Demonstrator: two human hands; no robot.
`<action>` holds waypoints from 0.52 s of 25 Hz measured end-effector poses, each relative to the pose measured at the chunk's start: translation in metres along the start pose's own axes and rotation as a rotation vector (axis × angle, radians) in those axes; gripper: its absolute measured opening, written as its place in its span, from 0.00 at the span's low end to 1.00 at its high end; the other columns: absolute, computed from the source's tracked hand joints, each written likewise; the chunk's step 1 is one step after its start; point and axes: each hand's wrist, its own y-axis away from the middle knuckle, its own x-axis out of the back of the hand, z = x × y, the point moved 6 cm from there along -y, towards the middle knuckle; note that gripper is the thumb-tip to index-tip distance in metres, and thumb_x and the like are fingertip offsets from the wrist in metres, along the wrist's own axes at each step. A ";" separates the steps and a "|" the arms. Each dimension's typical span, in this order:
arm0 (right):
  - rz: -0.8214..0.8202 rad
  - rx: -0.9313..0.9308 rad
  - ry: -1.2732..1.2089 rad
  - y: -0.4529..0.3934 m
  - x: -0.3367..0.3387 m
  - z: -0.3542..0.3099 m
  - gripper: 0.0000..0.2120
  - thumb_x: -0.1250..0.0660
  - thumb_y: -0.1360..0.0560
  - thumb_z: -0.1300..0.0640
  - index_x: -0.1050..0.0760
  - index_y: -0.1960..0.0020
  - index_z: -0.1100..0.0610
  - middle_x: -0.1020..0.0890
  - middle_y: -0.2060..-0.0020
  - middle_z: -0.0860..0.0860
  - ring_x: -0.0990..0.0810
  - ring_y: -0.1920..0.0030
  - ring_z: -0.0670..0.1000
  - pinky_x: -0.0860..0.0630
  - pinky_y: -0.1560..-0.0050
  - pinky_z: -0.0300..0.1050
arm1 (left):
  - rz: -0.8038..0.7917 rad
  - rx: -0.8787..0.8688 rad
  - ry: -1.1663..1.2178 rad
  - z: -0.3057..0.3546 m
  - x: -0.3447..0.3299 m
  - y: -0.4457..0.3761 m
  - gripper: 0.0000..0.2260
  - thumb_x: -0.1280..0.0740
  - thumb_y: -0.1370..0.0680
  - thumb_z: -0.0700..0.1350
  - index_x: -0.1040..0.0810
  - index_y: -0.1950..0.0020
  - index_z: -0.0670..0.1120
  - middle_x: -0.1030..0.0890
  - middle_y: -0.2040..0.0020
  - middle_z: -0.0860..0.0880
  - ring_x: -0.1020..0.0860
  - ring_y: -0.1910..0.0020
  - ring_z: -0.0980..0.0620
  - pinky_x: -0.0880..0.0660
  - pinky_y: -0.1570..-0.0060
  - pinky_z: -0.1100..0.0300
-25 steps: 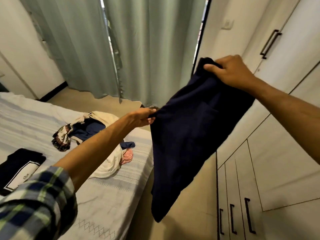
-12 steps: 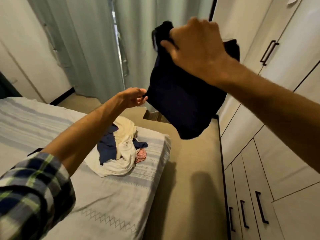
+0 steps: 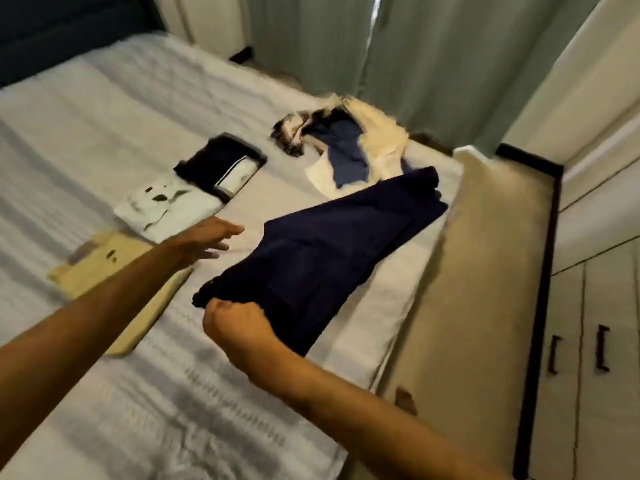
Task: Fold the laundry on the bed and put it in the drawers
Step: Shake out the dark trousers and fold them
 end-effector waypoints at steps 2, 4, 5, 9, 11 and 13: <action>-0.078 0.013 0.070 -0.017 -0.126 -0.056 0.07 0.38 0.20 0.68 0.23 0.45 0.67 0.22 0.57 0.60 0.16 0.53 0.63 0.27 0.65 0.52 | 0.120 0.064 0.092 -0.146 0.021 0.019 0.30 0.27 0.26 0.66 0.22 0.37 0.44 0.25 0.32 0.32 0.21 0.40 0.39 0.26 0.38 0.41; -0.129 0.123 0.234 -0.024 -0.253 -0.113 0.05 0.33 0.22 0.66 0.19 0.50 0.67 0.18 0.58 0.62 0.16 0.55 0.63 0.22 0.59 0.54 | 0.258 0.175 0.241 -0.288 0.024 0.055 0.35 0.25 0.35 0.71 0.22 0.42 0.45 0.24 0.44 0.47 0.21 0.45 0.42 0.27 0.46 0.47; -0.075 0.160 0.253 -0.027 -0.296 -0.140 0.05 0.32 0.22 0.64 0.19 0.50 0.65 0.17 0.58 0.61 0.15 0.57 0.61 0.22 0.59 0.52 | 0.269 0.215 0.358 -0.346 0.015 0.071 0.31 0.26 0.31 0.68 0.22 0.40 0.46 0.20 0.40 0.40 0.21 0.44 0.42 0.26 0.45 0.47; -0.369 0.194 -0.096 -0.012 -0.378 -0.221 0.12 0.35 0.22 0.68 0.27 0.38 0.67 0.18 0.47 0.62 0.17 0.49 0.65 0.25 0.55 0.56 | 0.393 0.270 0.837 -0.485 -0.036 0.109 0.17 0.39 0.15 0.56 0.16 0.49 0.47 0.15 0.53 0.46 0.16 0.58 0.51 0.20 0.59 0.55; -0.323 0.169 -0.143 -0.011 -0.378 -0.222 0.12 0.37 0.22 0.69 0.29 0.39 0.65 0.18 0.48 0.61 0.17 0.50 0.65 0.30 0.60 0.55 | 0.421 0.295 1.089 -0.514 -0.060 0.115 0.25 0.43 0.16 0.63 0.17 0.54 0.47 0.18 0.60 0.46 0.19 0.62 0.48 0.25 0.61 0.53; -0.271 0.157 -0.190 -0.012 -0.369 -0.219 0.10 0.39 0.21 0.66 0.29 0.40 0.63 0.17 0.50 0.63 0.18 0.51 0.68 0.32 0.61 0.55 | 0.422 0.276 1.298 -0.528 -0.077 0.113 0.30 0.46 0.18 0.69 0.19 0.45 0.45 0.17 0.51 0.42 0.18 0.53 0.43 0.23 0.53 0.47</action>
